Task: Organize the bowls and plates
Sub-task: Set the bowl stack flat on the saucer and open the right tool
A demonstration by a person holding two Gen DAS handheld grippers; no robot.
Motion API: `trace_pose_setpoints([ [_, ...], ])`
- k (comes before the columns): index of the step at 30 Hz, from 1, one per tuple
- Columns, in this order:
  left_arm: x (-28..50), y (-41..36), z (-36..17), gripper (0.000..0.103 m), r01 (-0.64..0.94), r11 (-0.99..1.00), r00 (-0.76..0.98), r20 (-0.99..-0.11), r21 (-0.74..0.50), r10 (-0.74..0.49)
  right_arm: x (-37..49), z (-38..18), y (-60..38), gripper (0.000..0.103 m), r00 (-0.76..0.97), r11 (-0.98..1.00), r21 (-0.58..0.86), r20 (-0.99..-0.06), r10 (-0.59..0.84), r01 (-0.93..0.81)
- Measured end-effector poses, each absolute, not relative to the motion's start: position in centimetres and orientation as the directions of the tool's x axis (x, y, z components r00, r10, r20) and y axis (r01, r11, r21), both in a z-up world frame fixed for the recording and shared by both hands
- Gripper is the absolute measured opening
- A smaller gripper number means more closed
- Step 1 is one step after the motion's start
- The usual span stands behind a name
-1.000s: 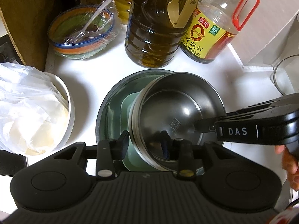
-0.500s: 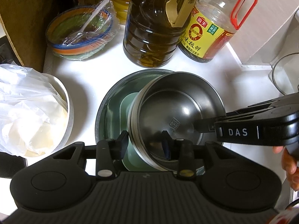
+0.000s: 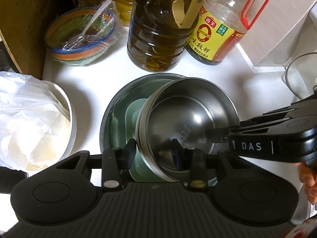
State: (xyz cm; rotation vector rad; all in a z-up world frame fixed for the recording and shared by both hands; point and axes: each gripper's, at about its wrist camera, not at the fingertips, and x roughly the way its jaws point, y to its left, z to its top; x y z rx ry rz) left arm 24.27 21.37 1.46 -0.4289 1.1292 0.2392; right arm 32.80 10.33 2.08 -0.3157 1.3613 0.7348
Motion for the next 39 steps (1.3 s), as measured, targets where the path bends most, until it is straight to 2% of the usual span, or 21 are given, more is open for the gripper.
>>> trace_pose_setpoints([
  [16, 24.0, 21.5, 1.6, 0.035, -0.349, 0.913, 0.431, -0.901, -0.212, -0.045, 32.4, 2.3, 9.7, 0.023, 0.048, 0.775, 0.218, -0.951, 0.304, -0.593],
  [18, 23.9, 21.6, 1.8, 0.037, -0.342, 0.915, 0.437, -0.898, -0.214, -0.047, 32.4, 2.5, 9.2, 0.026, 0.053, 0.779, 0.235, -0.945, 0.324, -0.581],
  [20, 23.9, 21.7, 2.0, 0.037, -0.334, 0.919, 0.443, -0.895, -0.209, -0.043, 32.4, 2.9, 8.8, 0.036, 0.064, 0.784, 0.248, -0.937, 0.342, -0.569],
  [23, 23.8, 21.7, 2.3, 0.037, -0.319, 0.924, 0.452, -0.891, -0.212, -0.048, 32.3, 3.6, 8.3, 0.043, 0.09, 0.792, 0.249, -0.93, 0.356, -0.558],
  [39, 21.2, 20.8, 4.8, 0.04, -0.256, 0.955, 0.521, -0.853, -0.15, 0.006, 29.4, 5.9, 4.6, 0.055, 0.177, 0.792, 0.322, -0.866, 0.468, -0.519],
])
